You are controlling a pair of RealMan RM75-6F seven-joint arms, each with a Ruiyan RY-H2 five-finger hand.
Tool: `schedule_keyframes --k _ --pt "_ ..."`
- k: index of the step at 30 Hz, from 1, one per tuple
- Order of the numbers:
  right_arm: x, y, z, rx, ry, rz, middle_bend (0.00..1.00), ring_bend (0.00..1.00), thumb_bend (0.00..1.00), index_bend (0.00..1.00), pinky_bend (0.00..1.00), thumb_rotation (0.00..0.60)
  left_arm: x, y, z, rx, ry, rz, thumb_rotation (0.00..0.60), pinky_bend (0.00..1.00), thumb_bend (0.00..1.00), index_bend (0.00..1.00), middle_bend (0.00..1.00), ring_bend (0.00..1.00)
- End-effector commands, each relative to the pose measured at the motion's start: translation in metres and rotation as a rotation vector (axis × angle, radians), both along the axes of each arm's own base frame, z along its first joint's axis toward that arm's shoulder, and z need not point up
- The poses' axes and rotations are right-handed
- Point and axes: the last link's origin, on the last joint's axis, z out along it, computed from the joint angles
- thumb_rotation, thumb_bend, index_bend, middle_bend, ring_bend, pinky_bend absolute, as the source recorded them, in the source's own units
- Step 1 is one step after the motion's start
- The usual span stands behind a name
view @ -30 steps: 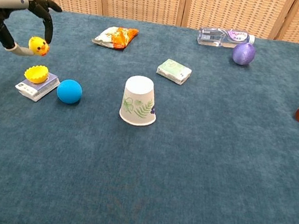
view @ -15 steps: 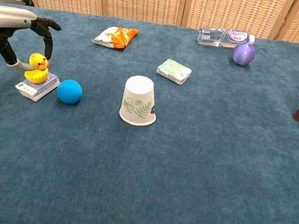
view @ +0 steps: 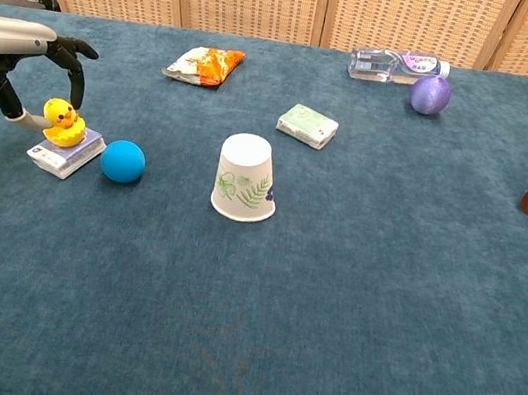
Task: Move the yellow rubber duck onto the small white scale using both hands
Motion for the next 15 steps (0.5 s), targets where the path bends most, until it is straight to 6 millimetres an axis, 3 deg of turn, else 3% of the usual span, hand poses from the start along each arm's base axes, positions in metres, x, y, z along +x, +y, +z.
schedule_keyframes --k 1,15 --pt "-0.0001 0.0001 0.0000 0.000 -0.001 -0.001 0.00 0.00 0.00 0.04 0.00 0.600 -0.0006 -0.0005 0.0000 -0.001 0.006 0.001 0.600 0.00 0.36 0.54 0.00 0.00" --pt "0.0004 0.0003 -0.0004 0.004 -0.003 0.001 0.00 0.00 0.00 0.04 0.00 0.600 -0.0043 -0.0006 -0.0023 0.001 0.037 0.016 0.600 0.00 0.36 0.54 0.00 0.00"
